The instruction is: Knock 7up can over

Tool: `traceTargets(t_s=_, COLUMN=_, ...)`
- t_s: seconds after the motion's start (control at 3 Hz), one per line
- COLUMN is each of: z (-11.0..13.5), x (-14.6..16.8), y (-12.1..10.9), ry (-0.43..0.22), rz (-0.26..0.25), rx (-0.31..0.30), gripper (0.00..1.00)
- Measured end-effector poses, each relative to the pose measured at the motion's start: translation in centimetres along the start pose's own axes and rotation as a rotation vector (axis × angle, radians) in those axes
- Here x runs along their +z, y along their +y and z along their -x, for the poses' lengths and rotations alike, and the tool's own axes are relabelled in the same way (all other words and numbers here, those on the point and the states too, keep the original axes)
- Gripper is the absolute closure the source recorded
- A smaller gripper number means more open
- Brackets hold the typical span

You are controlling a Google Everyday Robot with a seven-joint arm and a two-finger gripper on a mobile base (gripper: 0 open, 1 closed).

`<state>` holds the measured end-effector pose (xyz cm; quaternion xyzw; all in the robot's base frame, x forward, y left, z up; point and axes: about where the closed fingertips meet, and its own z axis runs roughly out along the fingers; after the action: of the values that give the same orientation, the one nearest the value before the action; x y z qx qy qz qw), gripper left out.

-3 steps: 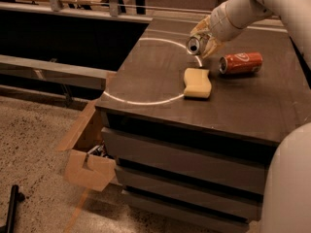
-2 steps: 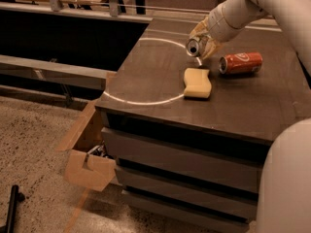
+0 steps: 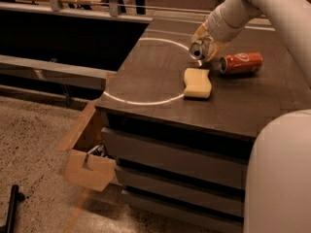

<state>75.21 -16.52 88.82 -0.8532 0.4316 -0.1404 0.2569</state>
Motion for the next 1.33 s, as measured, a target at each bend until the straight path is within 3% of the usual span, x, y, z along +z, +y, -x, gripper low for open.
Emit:
traceTargets(t_s=1.0, z=0.0, x=1.3, y=1.2, ry=0.009, rz=0.08, rx=-0.024, gripper=1.0)
traceTargets(t_s=1.33, z=0.1, x=1.6, y=1.5, ry=0.006, rz=0.102, rx=-0.026, gripper=0.85)
